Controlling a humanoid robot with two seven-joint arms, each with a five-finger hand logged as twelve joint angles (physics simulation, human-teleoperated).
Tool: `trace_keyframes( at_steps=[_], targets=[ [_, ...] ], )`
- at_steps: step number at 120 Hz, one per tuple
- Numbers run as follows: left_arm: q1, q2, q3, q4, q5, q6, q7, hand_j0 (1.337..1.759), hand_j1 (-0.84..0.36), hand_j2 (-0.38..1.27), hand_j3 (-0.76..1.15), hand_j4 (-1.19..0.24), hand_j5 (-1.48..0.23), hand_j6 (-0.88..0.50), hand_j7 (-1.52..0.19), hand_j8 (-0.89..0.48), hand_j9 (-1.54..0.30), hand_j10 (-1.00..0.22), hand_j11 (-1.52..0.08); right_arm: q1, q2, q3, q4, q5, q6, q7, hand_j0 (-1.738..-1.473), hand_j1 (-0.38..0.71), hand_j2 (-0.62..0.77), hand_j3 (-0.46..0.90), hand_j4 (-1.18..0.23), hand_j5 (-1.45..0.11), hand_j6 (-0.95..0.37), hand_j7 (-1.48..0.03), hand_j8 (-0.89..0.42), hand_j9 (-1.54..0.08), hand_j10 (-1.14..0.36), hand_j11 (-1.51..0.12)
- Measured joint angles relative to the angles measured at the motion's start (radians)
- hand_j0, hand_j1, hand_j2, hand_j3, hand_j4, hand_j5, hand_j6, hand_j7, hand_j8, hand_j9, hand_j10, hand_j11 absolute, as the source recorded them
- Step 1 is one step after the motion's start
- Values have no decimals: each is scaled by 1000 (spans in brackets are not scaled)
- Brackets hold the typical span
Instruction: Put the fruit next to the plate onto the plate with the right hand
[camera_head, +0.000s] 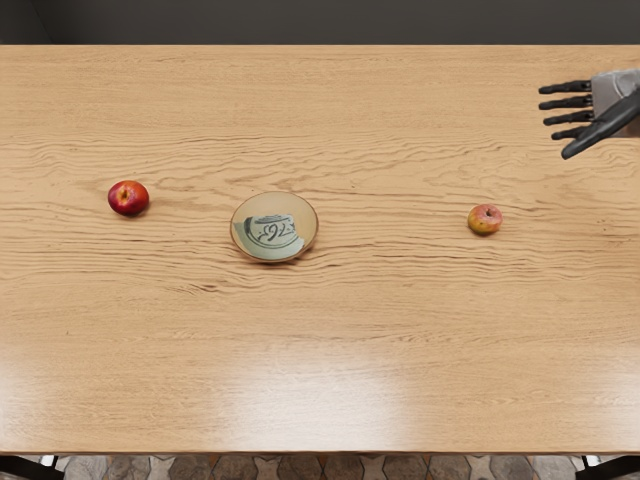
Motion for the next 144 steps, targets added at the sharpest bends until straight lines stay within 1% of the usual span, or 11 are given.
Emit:
trace_keyframes(
  at_steps=[20, 34, 50, 65, 71, 81, 88, 100, 110, 123, 144],
  targets=[
    [0, 0, 0, 0, 0, 0, 0, 1658, 335, 3, 0, -12, -15, -12, -15, -12, -15, -12, -15, 2, 5, 1, -22, -8, 0, 0, -1658, -349, -1, 0, 0, 0, -1, 4, -1, 5, 0, 6],
    [0, 0, 0, 0, 0, 0, 0, 1658, 335, 3, 0, -12, -15, -12, -15, -12, -15, -12, -15, 110, 109, -35, -36, -153, 0, 0, -1658, -349, 0, 0, 0, 0, 2, 2, 1, 3, 1, 3],
    [0, 0, 0, 0, 0, 0, 0, 1658, 335, 2, 0, -12, -15, -12, -15, -12, -15, -12, -15, 233, 347, -296, -32, -264, -19, 0, -1658, -347, -1, 0, -3, -2, -2, -1, -2, -1, -2, 0],
    [0, 0, 0, 0, 0, 0, 0, 1658, 336, 2, 0, -12, -15, -12, -15, -12, -15, -12, -15, 226, 463, -532, 51, -318, -229, 0, -1658, -339, -2, 0, -10, -11, -10, -10, -9, -10, -9, -10],
    [0, 0, 0, 0, 0, 0, 0, 1658, 336, 2, 0, -12, -15, -12, -15, -12, -15, -12, -15, 217, 440, -566, 121, -337, -296, 0, -1658, -339, -2, 0, -10, -11, -11, -10, -10, -10, -9, -10],
    [0, 0, 0, 0, 0, 0, 0, 1658, 336, 2, 0, -12, -15, -12, -15, -12, -15, -12, -15, 244, 319, -558, 277, -352, -348, 0, -1658, -343, -1, 0, -8, -7, -8, -7, -8, -7, -7, -7],
    [0, 0, 0, 0, 0, 0, 0, 1658, 336, 2, 0, -12, -15, -12, -15, -12, -15, -12, -15, 262, 256, -554, 347, -357, -358, 0, -1658, -344, -1, 0, -6, -5, -7, -5, -6, -5, -5, -5],
    [0, 0, 0, 0, 0, 0, 0, 1658, 336, 2, 0, -12, -15, -12, -15, -12, -15, -11, -15, 270, 206, -553, 403, -364, -404, 0, -1658, -346, 0, 0, -5, -4, -6, -4, -5, -4, -4, -4],
    [0, 0, 0, 0, 0, 0, 0, 1658, 336, 2, 0, -11, -14, -12, -14, -12, -14, -11, -14, 231, 194, -555, 432, -429, -547, 0, -1658, -346, 0, 0, -5, -4, -5, -3, -5, -3, -4, -3],
    [0, 0, 0, 0, 0, 0, 0, 1658, 336, 2, 0, -11, -14, -12, -14, -12, -14, -11, -14, 180, 188, -556, 523, -504, -719, 0, -1658, -347, 0, 0, -4, -3, -5, -3, -5, -3, -4, -3],
    [0, 0, 0, 0, 0, 0, 0, 1658, 335, 2, 0, -12, -15, -12, -15, -12, -15, -12, -15, 153, 155, -563, 640, -531, -793, 0, -1658, -341, -1, 0, -10, -10, -11, -10, -11, -10, -10, -10]
  ],
)
